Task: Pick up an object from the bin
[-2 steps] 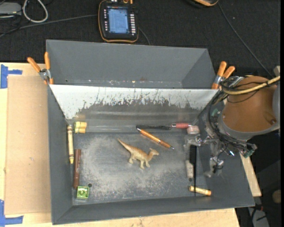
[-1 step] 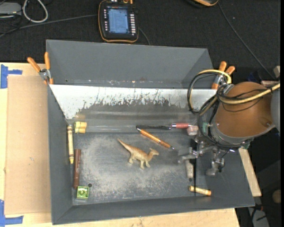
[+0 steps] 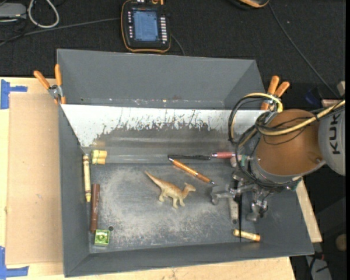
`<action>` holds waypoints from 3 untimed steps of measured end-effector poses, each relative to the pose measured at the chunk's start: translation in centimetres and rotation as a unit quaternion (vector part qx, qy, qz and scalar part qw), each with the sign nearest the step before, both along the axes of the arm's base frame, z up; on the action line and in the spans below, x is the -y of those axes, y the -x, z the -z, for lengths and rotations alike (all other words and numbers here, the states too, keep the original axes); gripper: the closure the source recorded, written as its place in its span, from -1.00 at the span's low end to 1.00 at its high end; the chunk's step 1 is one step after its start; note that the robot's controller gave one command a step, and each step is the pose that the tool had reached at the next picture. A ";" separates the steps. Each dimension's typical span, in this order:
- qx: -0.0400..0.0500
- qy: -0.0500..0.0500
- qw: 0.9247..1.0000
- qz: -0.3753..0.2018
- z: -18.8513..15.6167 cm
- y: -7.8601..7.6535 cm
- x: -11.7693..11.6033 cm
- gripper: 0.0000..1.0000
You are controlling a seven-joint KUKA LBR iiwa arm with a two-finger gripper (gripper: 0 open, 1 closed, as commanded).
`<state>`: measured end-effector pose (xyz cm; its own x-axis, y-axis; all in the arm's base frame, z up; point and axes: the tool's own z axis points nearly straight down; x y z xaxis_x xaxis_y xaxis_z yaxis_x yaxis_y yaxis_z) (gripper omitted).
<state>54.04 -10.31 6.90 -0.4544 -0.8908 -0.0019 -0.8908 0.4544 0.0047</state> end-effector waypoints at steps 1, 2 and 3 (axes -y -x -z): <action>-0.001 -0.004 0.952 -0.306 -0.1 0.2 -0.7 1.00; -0.001 -0.004 0.952 -0.305 -0.1 0.2 -0.7 1.00; -0.004 -0.006 0.952 -0.304 -1.4 0.4 -0.8 1.00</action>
Offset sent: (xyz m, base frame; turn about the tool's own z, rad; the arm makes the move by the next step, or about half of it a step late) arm 0.0000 0.0000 0.0000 0.0000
